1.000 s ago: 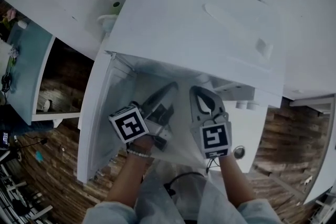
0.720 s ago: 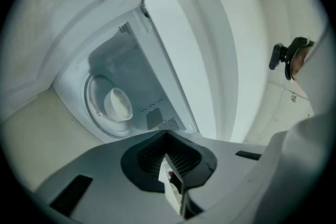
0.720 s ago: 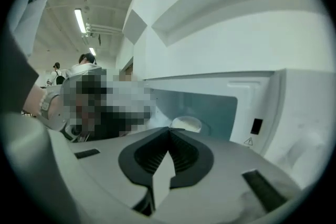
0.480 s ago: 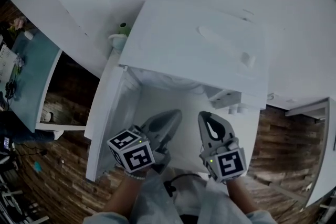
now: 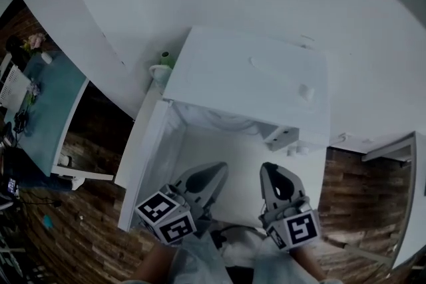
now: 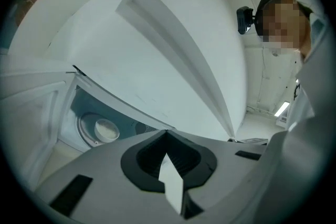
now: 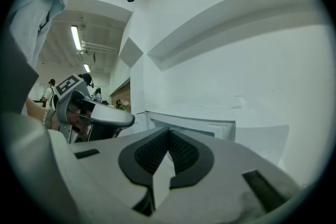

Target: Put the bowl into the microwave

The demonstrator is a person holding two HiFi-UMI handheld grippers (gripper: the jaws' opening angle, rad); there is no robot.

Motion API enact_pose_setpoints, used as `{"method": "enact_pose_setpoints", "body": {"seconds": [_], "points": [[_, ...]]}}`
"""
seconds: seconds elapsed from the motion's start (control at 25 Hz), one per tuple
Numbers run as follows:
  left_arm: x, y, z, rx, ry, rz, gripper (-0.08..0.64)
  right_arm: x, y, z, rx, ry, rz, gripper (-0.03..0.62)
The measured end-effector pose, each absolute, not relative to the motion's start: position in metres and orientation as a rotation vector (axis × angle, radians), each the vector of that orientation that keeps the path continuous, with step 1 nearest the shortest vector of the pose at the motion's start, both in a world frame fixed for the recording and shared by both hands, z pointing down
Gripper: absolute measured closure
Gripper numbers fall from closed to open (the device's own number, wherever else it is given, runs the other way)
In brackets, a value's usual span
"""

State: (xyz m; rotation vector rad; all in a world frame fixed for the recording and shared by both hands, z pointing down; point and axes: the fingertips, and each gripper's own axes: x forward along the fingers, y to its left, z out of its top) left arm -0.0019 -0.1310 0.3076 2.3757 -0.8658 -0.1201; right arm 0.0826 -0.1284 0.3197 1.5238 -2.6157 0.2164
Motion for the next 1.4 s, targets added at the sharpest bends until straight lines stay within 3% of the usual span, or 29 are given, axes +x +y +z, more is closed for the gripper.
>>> {"method": "enact_pose_setpoints", "body": {"seconds": [1.4], "points": [[0.006, -0.091, 0.301, 2.566, -0.880, 0.055, 0.561, 0.066, -0.105, 0.294, 1.540, -2.699, 0.223, 0.591]]}}
